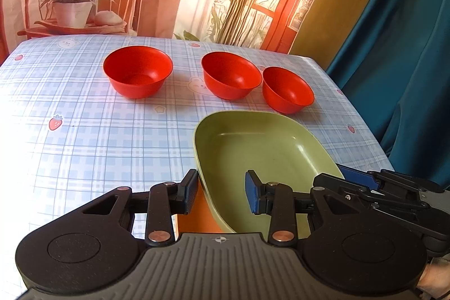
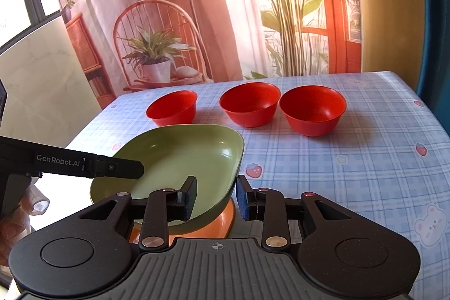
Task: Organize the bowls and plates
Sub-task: 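Lower the green plate onto the orange plate with the right tool while the left tool holds it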
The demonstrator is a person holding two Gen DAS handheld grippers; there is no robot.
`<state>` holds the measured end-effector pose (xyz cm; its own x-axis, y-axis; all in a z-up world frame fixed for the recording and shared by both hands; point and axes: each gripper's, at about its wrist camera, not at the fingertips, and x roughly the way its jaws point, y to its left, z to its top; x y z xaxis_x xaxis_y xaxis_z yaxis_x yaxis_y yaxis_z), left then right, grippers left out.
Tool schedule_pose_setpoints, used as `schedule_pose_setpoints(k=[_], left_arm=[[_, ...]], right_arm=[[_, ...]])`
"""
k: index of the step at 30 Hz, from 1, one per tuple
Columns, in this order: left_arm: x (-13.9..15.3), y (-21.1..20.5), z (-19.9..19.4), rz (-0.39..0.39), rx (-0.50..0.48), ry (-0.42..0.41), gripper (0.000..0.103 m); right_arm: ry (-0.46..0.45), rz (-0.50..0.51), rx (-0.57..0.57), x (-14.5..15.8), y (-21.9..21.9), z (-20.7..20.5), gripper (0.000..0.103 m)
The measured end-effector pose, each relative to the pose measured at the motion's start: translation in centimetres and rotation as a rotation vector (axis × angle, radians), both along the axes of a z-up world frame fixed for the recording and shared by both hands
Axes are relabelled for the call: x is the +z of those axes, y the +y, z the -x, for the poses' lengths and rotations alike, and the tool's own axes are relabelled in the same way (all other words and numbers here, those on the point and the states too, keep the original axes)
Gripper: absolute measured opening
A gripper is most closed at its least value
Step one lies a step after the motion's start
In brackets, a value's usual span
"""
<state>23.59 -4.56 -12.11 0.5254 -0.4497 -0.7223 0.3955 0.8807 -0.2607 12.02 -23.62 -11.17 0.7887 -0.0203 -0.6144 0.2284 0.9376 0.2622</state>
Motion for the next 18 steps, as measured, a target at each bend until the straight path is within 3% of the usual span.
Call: schedule_pose_setpoints(k=[18], left_arm=[[-1.8,1.3,1.9,-0.025,-0.01,0.024,0.039]], right_arm=[[0.055,-0.009,0.048,-0.4,2.0,1.1,0.029]])
